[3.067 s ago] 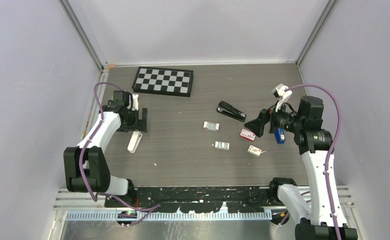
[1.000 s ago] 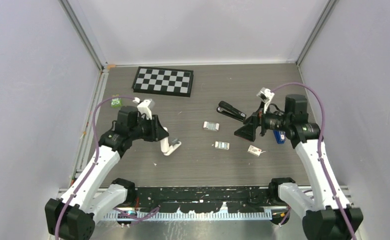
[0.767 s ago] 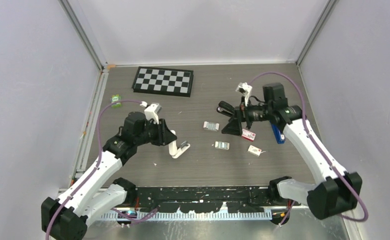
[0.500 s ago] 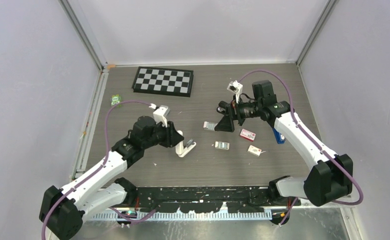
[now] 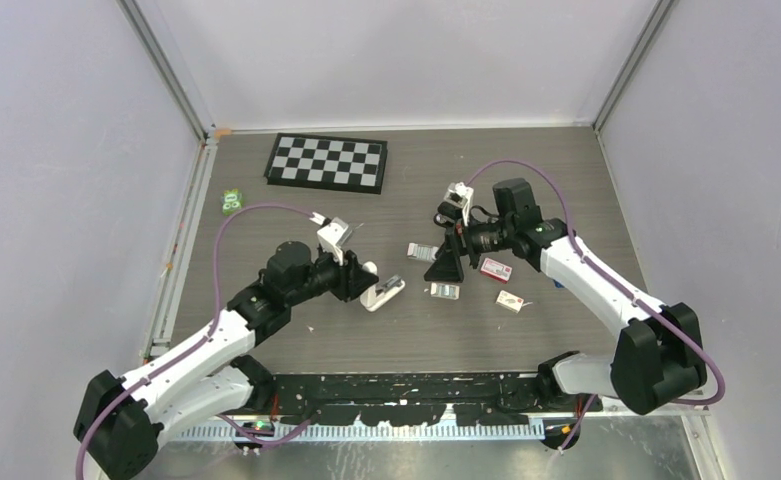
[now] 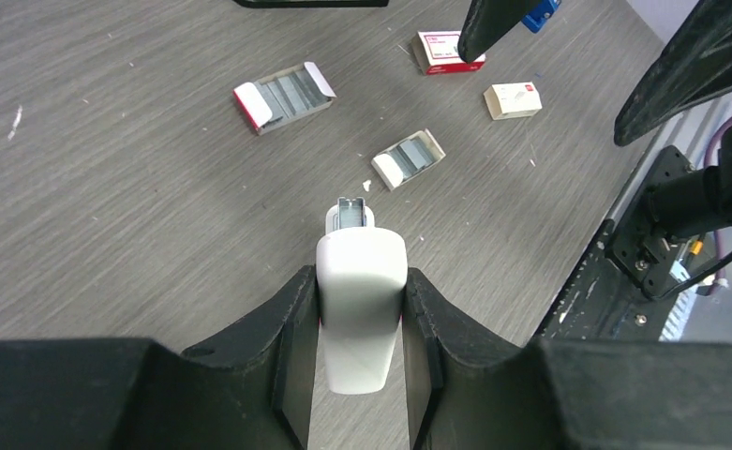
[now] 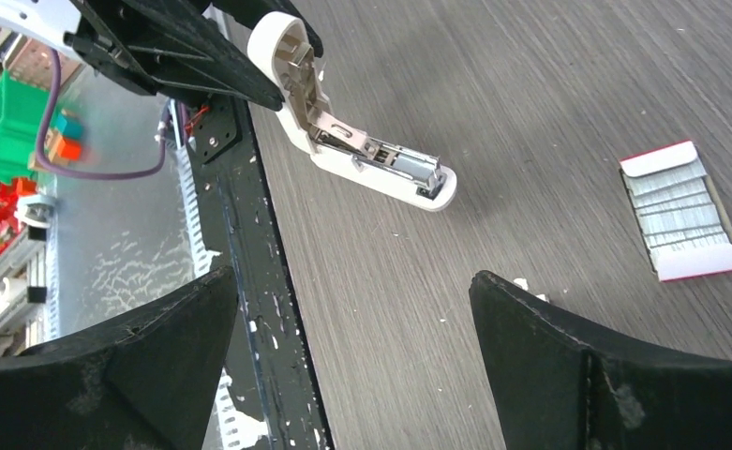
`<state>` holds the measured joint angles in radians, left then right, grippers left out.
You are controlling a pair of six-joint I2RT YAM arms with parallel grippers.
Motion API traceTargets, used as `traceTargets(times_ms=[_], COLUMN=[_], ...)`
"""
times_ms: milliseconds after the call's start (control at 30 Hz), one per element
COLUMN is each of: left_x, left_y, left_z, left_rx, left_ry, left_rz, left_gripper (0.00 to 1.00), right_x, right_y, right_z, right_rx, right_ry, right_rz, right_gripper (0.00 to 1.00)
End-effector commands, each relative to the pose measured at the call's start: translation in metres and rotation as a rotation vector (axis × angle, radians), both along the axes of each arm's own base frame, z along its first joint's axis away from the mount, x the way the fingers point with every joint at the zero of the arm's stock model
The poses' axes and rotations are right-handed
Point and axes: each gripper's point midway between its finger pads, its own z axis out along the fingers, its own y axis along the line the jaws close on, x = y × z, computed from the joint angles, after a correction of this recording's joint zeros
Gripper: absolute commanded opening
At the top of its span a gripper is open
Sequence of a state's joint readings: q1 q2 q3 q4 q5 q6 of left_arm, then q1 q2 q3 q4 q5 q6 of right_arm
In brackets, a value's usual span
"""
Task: Unload the staples from the stapler
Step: Unload the staple at the center of the board.
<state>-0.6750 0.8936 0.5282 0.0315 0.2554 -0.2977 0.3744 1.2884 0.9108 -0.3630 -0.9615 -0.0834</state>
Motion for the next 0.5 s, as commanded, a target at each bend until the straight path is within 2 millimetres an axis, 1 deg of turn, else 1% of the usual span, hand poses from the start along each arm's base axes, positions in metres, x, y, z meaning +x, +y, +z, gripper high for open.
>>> traceTargets(times_ms=[0,133,200,333,433,467], left_x=[-0.005,-0.009,-0.007,-0.011,-0.010,-0.010], left_y=[-0.008,-0.006,-0.001,0.001,0.002,0.005], left_z=[0.024,0.014,0.005,-0.009,-0.024,-0.034], left_rx=[-0.138,-0.213,-0.268,-0.315,-0.332,-0.317], left_ry=[0.006,0.154,0.284,0.469,0.620,0.673], left_rz=[0.004,0.077,0.174,0.231,0.298,0.332], left_gripper=[0.00,0.00,0.00,0.00,0.00,0.00], right_x=[0.001,-0.005,-0.013,-0.026,-0.032,-0.033], right_y=[0.008,0.008,0.010,0.013,0.014,0.015], right_z=[0.002,-0.006,-0.010,-0.016,-0.020,-0.020], right_rx=[0.007,-0.033,-0.049,-0.081,-0.100,-0.103], right_ry=[-0.089,-0.128,-0.152,-0.213,-0.229,-0.230], right_rz=[0.048,0.086,0.124,0.201,0.233,0.239], right_gripper=[0.97,0.97,0.96,0.96,0.96,0.96])
